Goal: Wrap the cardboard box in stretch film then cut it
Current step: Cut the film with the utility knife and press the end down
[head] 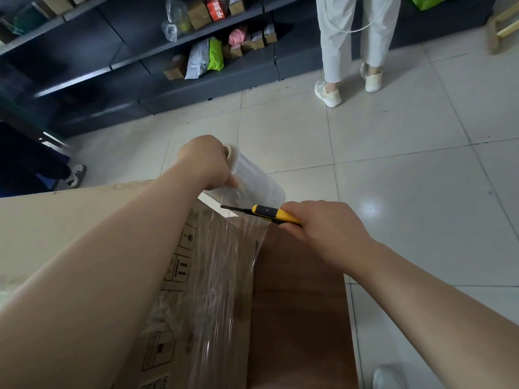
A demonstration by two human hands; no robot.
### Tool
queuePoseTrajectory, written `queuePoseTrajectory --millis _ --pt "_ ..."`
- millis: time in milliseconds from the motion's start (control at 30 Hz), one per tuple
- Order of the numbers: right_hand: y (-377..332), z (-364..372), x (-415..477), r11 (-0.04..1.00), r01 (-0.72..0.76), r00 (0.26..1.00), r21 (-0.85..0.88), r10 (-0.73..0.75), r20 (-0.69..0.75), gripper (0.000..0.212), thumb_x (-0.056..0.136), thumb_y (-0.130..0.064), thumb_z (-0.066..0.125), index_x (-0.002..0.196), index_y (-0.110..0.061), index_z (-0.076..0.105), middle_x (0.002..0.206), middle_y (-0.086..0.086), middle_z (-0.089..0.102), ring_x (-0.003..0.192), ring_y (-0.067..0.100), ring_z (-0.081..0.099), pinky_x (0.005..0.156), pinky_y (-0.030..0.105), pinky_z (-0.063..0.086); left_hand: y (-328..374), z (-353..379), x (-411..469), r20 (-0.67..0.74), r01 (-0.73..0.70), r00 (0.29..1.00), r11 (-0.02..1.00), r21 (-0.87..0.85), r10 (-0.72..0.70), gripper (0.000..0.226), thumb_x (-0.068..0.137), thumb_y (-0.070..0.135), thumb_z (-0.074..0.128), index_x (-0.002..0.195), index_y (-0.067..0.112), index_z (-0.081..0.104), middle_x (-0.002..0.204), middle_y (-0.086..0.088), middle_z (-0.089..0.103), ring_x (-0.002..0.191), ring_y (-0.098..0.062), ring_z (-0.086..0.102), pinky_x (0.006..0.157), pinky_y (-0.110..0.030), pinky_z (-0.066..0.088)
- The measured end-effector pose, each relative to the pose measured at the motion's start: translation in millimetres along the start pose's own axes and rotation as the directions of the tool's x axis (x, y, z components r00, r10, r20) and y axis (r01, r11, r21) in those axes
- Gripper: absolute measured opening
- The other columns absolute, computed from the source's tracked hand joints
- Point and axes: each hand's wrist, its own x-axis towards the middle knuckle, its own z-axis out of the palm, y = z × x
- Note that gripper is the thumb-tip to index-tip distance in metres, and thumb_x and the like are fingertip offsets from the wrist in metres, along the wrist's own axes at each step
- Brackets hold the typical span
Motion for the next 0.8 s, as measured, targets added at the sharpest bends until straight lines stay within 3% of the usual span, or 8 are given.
queuePoseTrajectory --millis 167,267,433,600,800 --pt "-4.3 5.7 6.9 0.999 0.007 1.000 -0.039 -0.007 0.000 0.026 0.100 -0.046 0.037 0.108 -0.027 0.054 0.082 -0.005 0.053 0.080 0.024 0.061 0.064 0.032 0.038 0.5 -0.5 -2.4 -0.003 -0.007 1.000 1.000 0.019 0.007 0.040 0.075 0.039 0.077 0.094 0.006 0.068 0.090 -0.010 0.063 0.090 -0.029 0.063 0.075 -0.036 0.050" --pt "0.9 8.7 7.2 0.999 0.007 1.000 -0.035 -0.007 -0.011 0.026 0.100 -0.047 0.038 0.109 -0.029 0.054 0.085 -0.004 0.058 0.082 0.024 0.061 0.064 0.032 0.041 0.2 -0.9 -2.1 -0.010 0.003 1.000 1.000 -0.004 -0.003 0.038 0.075 0.038 0.077 0.093 0.006 0.068 0.089 -0.010 0.062 0.087 -0.028 0.062 0.071 -0.036 0.048" --pt "10.9 14.0 2.7 1.000 -0.015 1.000 -0.013 0.015 0.000 0.028 0.099 -0.049 0.037 0.111 -0.031 0.054 0.087 -0.006 0.057 0.083 0.020 0.061 0.067 0.032 0.042 -2.1 -0.2 0.1 -0.012 0.013 1.000 1.000 -0.016 -0.013 0.033 0.075 0.037 0.079 0.070 0.012 0.057 0.070 -0.002 0.052 0.077 -0.026 0.058 0.064 -0.032 0.043" --pt "-1.9 19.8 17.8 1.000 0.018 1.000 -0.015 -0.018 -0.009 0.029 0.099 -0.049 0.037 0.113 -0.030 0.055 0.089 -0.005 0.058 0.084 0.022 0.063 0.070 0.033 0.047 -0.8 -0.2 0.0 -0.014 -0.002 1.000 0.999 -0.033 0.002 0.035 0.075 0.038 0.079 0.092 0.010 0.067 0.078 -0.004 0.057 0.083 -0.027 0.061 0.067 -0.033 0.046" --pt "20.4 21.2 6.6 0.999 -0.016 1.000 -0.051 0.017 0.015 0.030 0.099 -0.051 0.034 0.115 -0.033 0.053 0.091 -0.006 0.058 0.084 0.019 0.061 0.066 0.031 0.042 -3.2 0.7 1.5 -0.034 0.019 0.999 0.999 -0.039 -0.021 0.033 0.076 0.035 0.079 0.092 0.007 0.068 0.071 -0.002 0.054 0.076 -0.026 0.059 0.063 -0.031 0.042"
